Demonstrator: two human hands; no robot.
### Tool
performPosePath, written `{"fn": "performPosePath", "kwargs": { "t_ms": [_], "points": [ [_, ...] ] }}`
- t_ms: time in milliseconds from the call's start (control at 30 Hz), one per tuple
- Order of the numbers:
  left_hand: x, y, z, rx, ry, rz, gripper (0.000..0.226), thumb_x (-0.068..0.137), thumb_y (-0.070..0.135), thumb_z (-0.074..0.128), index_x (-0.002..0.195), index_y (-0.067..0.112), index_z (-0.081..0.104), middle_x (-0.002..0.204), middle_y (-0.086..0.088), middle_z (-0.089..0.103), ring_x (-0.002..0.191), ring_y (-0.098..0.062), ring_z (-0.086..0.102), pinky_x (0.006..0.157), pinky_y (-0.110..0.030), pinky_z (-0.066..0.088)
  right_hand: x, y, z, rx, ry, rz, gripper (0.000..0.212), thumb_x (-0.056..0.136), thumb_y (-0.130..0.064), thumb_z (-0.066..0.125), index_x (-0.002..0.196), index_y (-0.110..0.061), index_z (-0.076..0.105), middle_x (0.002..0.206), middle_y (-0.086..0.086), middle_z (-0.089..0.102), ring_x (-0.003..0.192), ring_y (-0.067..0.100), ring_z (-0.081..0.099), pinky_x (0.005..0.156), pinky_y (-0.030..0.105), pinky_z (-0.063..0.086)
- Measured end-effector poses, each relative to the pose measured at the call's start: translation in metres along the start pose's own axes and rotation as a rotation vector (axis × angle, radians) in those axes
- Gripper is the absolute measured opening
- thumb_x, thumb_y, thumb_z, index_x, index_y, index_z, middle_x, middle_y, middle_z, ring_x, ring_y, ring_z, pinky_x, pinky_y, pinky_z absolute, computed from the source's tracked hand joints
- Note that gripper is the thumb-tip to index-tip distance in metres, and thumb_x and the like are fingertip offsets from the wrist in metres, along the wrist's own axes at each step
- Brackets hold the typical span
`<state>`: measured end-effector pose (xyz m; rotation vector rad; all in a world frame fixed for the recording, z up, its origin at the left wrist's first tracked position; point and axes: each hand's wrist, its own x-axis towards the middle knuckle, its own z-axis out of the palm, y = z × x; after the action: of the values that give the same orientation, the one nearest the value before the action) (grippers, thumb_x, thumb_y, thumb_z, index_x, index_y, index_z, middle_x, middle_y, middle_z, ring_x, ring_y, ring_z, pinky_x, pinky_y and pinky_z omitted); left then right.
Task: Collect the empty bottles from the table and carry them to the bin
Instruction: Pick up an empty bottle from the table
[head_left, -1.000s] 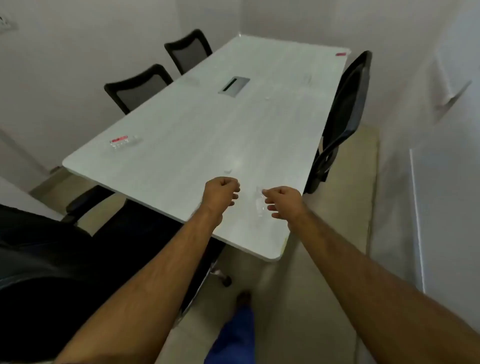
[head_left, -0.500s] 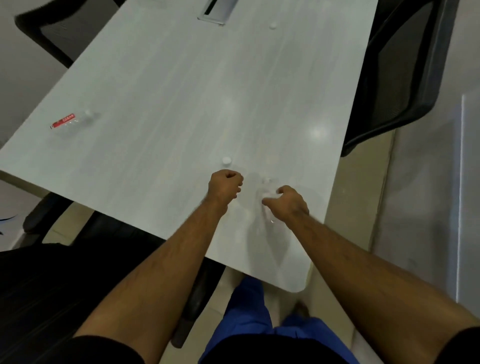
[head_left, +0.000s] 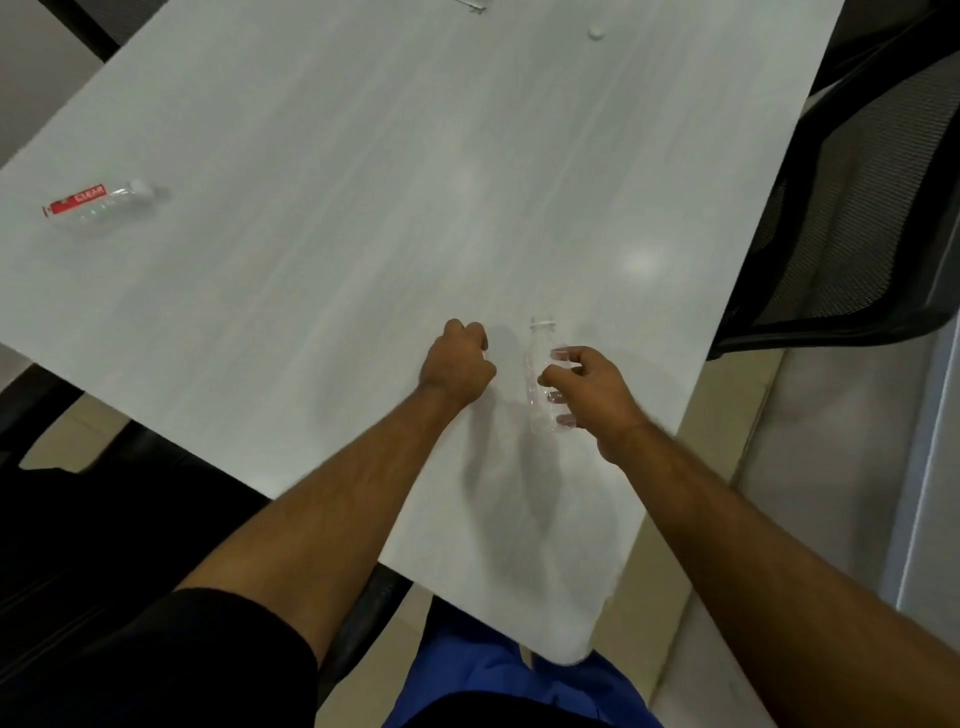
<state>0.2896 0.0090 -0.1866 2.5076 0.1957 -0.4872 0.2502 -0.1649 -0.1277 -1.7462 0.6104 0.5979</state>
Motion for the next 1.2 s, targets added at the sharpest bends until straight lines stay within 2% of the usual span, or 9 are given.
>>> {"fn": "performPosePath", "kwargs": {
  "t_ms": [67,167,367,500,600,700,867,1067,1200],
  "points": [
    [-0.008,0.01,0.002,-0.201,0.011,-0.049,0.029,0.077,0.019,0.068,0.105,0.011,0.067,0.1,-0.006,0.058,0.087,-0.025,0.061,0.072,-0.028,0.047,-0.004,0.002,-0.012,0.018,-0.02,-0.018,0.038,0.086,-0.02,0.063,0.123,-0.02,0.06,0.108,0.011,0.067,0.086,0.021,0.064,0.071,0.038,0.056],
    [-0.03,0.025,-0.007,-0.736,0.026,-0.212,0.015,0.081,0.01,0.066,0.095,0.01,0.069,0.081,-0.002,0.061,0.078,-0.02,0.06,0.067,-0.034,0.055,-0.017,0.004,-0.025,0.08,-0.11,-0.039,0.03,0.09,-0.015,0.057,0.12,-0.018,0.06,0.099,0.008,0.065,0.077,0.021,0.062,0.062,0.034,0.053],
    [-0.108,0.057,-0.032,-1.346,0.01,-0.273,0.019,0.092,0.001,0.057,0.106,0.0,0.07,0.094,-0.012,0.065,0.083,-0.023,0.064,0.075,-0.029,0.061,-0.054,0.018,-0.046,0.076,-0.322,-0.156,0.028,0.088,-0.021,0.057,0.115,-0.018,0.064,0.099,0.009,0.067,0.076,0.025,0.065,0.063,0.037,0.05],
    [-0.165,0.072,-0.031,-1.391,0.053,-0.198,0.023,0.095,0.005,0.056,0.113,0.003,0.071,0.093,-0.01,0.067,0.08,-0.02,0.065,0.077,-0.03,0.06,-0.085,0.03,-0.064,0.055,-0.416,-0.267,0.019,0.093,-0.017,0.059,0.111,-0.018,0.067,0.093,0.006,0.068,0.069,0.025,0.065,0.054,0.028,0.049],
    [-0.211,0.085,-0.022,-1.338,0.13,-0.174,0.023,0.097,0.009,0.057,0.115,0.006,0.071,0.102,-0.009,0.072,0.087,-0.019,0.068,0.085,-0.032,0.059,-0.109,0.048,-0.074,-0.068,-0.434,-0.347,0.023,0.091,-0.033,0.067,0.112,-0.023,0.066,0.102,0.003,0.07,0.078,0.021,0.068,0.058,0.024,0.052],
    [-0.258,0.089,-0.007,-1.324,0.237,-0.186,0.021,0.097,0.01,0.06,0.114,0.005,0.072,0.103,-0.012,0.072,0.089,-0.02,0.069,0.088,-0.034,0.058,-0.142,0.068,-0.077,-0.197,-0.381,-0.454,0.027,0.09,-0.044,0.069,0.113,-0.032,0.062,0.102,-0.015,0.066,0.088,0.01,0.066,0.066,0.019,0.056],
    [-0.324,0.088,0.002,-1.299,0.464,-0.342,0.01,0.09,0.01,0.069,0.097,0.004,0.074,0.091,-0.016,0.072,0.083,-0.024,0.069,0.079,-0.034,0.061,-0.187,0.098,-0.07,-0.51,-0.221,-0.803,0.052,0.082,-0.058,0.069,0.125,-0.032,0.06,0.108,-0.016,0.067,0.09,0.008,0.065,0.079,0.027,0.055],
    [-0.405,0.075,0.001,-1.147,0.682,-0.563,0.034,0.079,0.025,0.083,0.092,-0.005,0.073,0.093,-0.024,0.075,0.078,-0.031,0.072,0.076,-0.045,0.064,-0.235,0.131,-0.042,-0.6,-0.189,-1.213,0.053,0.08,-0.055,0.067,0.125,-0.027,0.064,0.105,-0.006,0.069,0.083,0.017,0.068,0.065,0.03,0.056],
    [-0.461,0.06,0.0,-1.122,0.825,-0.628,0.027,0.083,0.024,0.079,0.089,-0.002,0.071,0.074,-0.011,0.073,0.062,-0.018,0.07,0.064,-0.033,0.064,-0.277,0.15,-0.01,-0.671,-0.173,-1.328,0.05,0.081,-0.055,0.066,0.123,-0.028,0.065,0.102,-0.006,0.068,0.08,0.018,0.066,0.06,0.031,0.054]
  ]
}}
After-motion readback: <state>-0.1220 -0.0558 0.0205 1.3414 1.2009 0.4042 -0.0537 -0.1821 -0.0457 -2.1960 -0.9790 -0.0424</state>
